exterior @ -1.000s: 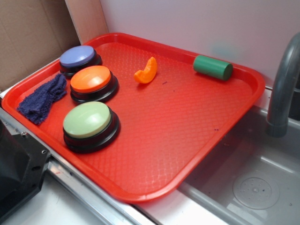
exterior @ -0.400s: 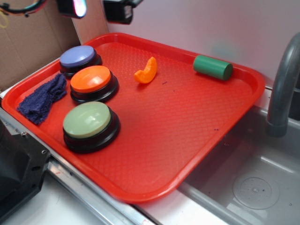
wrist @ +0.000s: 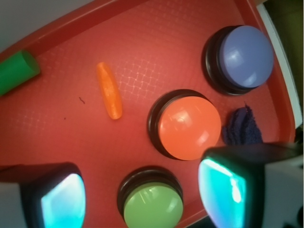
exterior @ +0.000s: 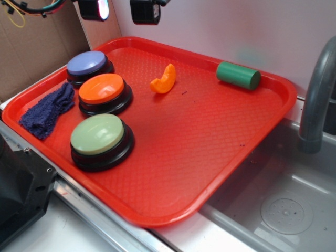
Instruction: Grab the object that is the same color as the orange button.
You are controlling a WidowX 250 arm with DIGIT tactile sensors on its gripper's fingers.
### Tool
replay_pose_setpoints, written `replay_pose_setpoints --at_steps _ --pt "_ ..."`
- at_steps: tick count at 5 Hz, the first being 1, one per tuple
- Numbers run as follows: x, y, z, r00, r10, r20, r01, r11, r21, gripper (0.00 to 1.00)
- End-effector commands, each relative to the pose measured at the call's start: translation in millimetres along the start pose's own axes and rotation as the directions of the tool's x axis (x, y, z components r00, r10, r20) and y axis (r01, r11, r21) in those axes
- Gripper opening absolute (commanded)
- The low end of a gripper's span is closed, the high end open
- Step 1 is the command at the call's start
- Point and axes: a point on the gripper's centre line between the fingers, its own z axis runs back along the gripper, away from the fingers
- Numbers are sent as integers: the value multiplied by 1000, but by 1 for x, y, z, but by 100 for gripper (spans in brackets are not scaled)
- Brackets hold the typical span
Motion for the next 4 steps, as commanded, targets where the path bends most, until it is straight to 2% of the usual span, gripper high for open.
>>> replay_pose_setpoints --at_steps 1,2,3,4 --pt "30 -12 -32 985 -105 136 116 991 -71 100" --pt "36 -27 -71 977 -170 127 183 979 -95 100" --pt "39 -36 -97 975 -195 105 202 978 -60 100" --pt "40 -35 -108 974 -204 104 210 976 -57 100"
